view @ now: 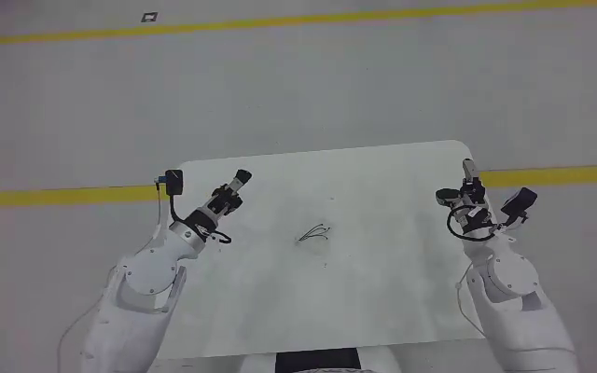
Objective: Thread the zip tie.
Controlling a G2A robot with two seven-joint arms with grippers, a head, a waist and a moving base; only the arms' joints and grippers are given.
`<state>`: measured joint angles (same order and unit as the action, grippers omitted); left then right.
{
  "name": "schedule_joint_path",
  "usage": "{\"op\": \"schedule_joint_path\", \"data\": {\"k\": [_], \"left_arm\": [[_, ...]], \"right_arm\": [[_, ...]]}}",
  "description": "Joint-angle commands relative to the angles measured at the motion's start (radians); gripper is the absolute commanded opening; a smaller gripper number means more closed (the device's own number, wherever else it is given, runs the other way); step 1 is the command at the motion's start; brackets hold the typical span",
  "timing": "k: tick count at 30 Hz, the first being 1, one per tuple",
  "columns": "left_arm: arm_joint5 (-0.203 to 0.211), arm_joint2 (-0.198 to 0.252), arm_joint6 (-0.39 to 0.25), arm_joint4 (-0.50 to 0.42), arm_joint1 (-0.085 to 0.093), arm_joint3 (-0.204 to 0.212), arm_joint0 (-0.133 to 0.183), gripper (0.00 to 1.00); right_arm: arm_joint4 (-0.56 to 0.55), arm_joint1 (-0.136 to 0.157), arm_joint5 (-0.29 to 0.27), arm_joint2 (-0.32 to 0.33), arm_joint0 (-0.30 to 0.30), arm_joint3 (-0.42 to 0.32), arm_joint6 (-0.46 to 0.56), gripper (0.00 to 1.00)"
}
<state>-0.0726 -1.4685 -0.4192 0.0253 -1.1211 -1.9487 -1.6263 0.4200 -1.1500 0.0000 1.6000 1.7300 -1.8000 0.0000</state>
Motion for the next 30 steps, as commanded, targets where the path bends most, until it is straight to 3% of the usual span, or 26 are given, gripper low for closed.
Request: {"op": "schedule_joint_path", "data": {"k": [1,3,4,7,11,26,30], "left_arm": [[0.000,0.000,0.000,0.001,0.000,0.000,0.000,1.00],[0.005,0.014,-0.027,0.030,0.002,-0.014,0.008,1.00],[-0.004,0.047,-0.091,0.097,0.005,-0.021,0.037,1.00],[-0.049,0.114,-0.237,0.208,0.011,0.012,0.141,1.00],[-0.052,0.188,-0.345,0.361,0.016,0.055,0.234,1.00],[-0.043,0.196,-0.363,0.374,0.017,0.063,0.242,1.00],[-0.026,0.222,-0.438,0.432,0.024,0.097,0.251,1.00]], "right_arm": [[0.000,0.000,0.000,0.000,0.000,0.000,0.000,1.00],[0.000,0.000,0.000,0.000,0.000,0.000,0.000,1.00],[0.000,0.000,0.000,0.000,0.000,0.000,0.000,1.00],[0.000,0.000,0.000,0.000,0.000,0.000,0.000,1.00],[0.000,0.000,0.000,0.000,0.000,0.000,0.000,1.00],[0.000,0.000,0.000,0.000,0.000,0.000,0.000,1.00],[0.000,0.000,0.000,0.000,0.000,0.000,0.000,1.00]]}}
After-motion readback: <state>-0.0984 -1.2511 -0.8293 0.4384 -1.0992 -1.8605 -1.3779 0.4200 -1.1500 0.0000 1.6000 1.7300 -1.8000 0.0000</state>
